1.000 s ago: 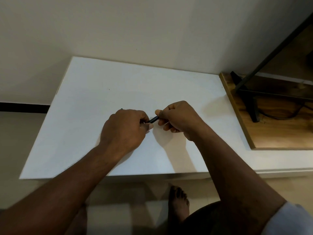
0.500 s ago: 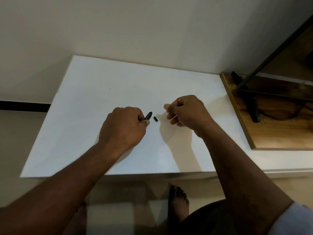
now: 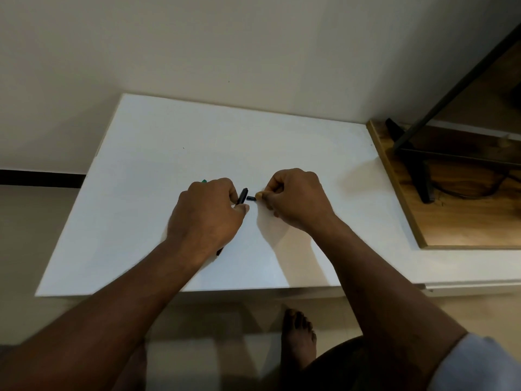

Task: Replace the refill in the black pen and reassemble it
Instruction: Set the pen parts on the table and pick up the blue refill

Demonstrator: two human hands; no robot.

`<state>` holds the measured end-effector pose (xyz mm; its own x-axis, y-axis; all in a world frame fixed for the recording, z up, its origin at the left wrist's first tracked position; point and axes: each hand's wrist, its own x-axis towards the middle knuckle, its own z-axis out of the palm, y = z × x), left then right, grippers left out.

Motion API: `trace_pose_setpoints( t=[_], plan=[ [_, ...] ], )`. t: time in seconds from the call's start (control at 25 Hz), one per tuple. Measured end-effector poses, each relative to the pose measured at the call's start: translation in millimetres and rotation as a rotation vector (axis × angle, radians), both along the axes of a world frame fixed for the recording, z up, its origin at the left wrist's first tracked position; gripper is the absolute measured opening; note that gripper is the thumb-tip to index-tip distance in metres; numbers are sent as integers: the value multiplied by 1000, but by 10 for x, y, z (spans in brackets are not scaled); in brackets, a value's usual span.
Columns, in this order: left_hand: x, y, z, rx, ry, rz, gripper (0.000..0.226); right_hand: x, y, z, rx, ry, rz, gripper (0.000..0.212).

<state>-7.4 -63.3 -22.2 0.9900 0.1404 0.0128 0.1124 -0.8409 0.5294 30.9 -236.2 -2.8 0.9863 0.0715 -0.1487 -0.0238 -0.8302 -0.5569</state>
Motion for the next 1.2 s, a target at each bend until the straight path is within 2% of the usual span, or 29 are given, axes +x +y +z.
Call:
trace_pose_setpoints(
  t=[0.28,0.48,0.72,0.88,1.2],
  plan=[
    [-11,-148,-3,25,-57,-24,40,41,-79,-34,-11,-44,-58,17],
    [50,-221,-16,31,-23,-37,42,59,-129,-44,-57,-66,-47,16],
    [79,-322,-19,66,-25,-37,48,78,-218,-4,-68,7,-33,13],
    [53,-322,41,36,8,-55,57,117,-380,89,-97,51,-39,21],
    [23,-314,137,14,31,-65,59,135,-424,123,-130,67,-24,23]
  ],
)
